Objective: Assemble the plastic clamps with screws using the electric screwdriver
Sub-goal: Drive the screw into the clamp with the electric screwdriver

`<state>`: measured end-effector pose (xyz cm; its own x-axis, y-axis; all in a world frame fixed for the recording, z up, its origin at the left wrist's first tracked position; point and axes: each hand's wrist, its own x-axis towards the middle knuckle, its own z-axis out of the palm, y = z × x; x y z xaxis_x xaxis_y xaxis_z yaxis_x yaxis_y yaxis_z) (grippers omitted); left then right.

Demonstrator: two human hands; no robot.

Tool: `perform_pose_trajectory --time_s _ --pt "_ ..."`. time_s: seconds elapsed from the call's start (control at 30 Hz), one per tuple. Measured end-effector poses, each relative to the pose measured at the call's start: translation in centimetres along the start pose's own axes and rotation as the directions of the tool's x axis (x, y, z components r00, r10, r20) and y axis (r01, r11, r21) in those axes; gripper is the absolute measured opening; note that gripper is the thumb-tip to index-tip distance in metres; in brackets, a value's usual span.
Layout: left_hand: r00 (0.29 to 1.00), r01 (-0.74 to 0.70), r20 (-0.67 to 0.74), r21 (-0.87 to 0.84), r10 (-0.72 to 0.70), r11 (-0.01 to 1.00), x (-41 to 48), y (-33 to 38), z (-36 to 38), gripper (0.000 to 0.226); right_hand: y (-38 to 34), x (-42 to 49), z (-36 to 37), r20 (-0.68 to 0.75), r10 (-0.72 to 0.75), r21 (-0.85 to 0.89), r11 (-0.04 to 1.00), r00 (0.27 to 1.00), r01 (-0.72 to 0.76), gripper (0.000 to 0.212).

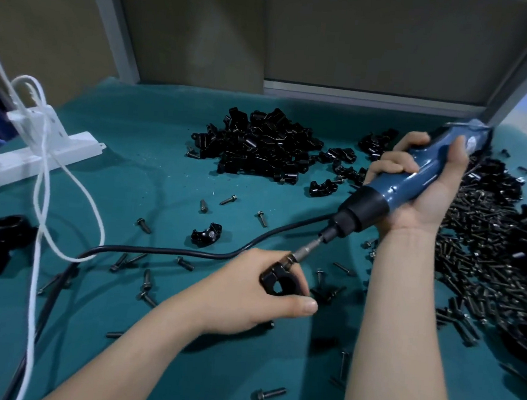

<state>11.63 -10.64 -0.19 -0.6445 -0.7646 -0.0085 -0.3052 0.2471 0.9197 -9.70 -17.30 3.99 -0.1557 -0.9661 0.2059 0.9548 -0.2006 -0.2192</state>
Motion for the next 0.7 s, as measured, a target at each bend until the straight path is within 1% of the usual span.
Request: perform_pose_trajectory --time_s 0.1,0.2,0.23,0.3,0.4,0.47,0.53,0.63,0.7 --pt "0.998 0.060 -0.029 0.045 -0.059 0.997 0.2 -0.4 0.8 0.017 0.6 0.1 -0.8 -0.076 0.014 0.020 1.000 0.997 -0.012 0.027" --pt "0.994 0.081 -0.082 0.047 -0.077 0.996 0.4 -0.5 1.3 0.033 1.0 0.3 -1.2 -0.102 0.043 -0.001 0.999 0.994 -0.043 0.027" --pt "0.992 0.084 -0.093 0.043 -0.079 0.996 0.4 -0.5 1.2 0.034 1.1 0.3 -1.2 -0.102 0.048 -0.015 0.999 0.994 -0.050 0.027" --pt "0.992 0.078 -0.106 0.049 -0.072 0.996 0.3 -0.6 1.1 0.029 1.2 0.4 -1.2 -0.097 0.045 -0.021 0.999 0.994 -0.047 0.027" --pt "0.990 0.070 -0.127 0.088 -0.059 0.994 0.3 -0.7 0.9 0.027 0.7 0.5 -1.5 -0.102 0.016 0.030 0.999 0.995 -0.013 0.027" --pt "0.985 0.084 -0.154 0.061 -0.074 0.995 0.3 -0.8 0.8 0.025 0.3 0.4 -1.8 -0.113 -0.002 0.048 0.999 0.994 0.008 0.027" --pt "0.982 0.092 -0.169 0.031 -0.086 0.995 0.3 -0.8 0.6 0.022 0.0 0.3 -2.1 -0.132 -0.023 0.027 0.999 0.991 0.026 0.026" --pt "0.981 0.080 -0.181 0.067 -0.066 0.995 0.3 -0.8 0.6 0.030 -0.1 0.2 -2.3 -0.155 -0.043 -0.022 0.999 0.987 0.040 0.023" --pt "0.978 0.069 -0.201 0.063 -0.055 0.996 0.3 -0.8 0.7 0.032 0.0 0.3 -2.3 -0.161 -0.039 -0.033 0.999 0.986 0.034 0.024"
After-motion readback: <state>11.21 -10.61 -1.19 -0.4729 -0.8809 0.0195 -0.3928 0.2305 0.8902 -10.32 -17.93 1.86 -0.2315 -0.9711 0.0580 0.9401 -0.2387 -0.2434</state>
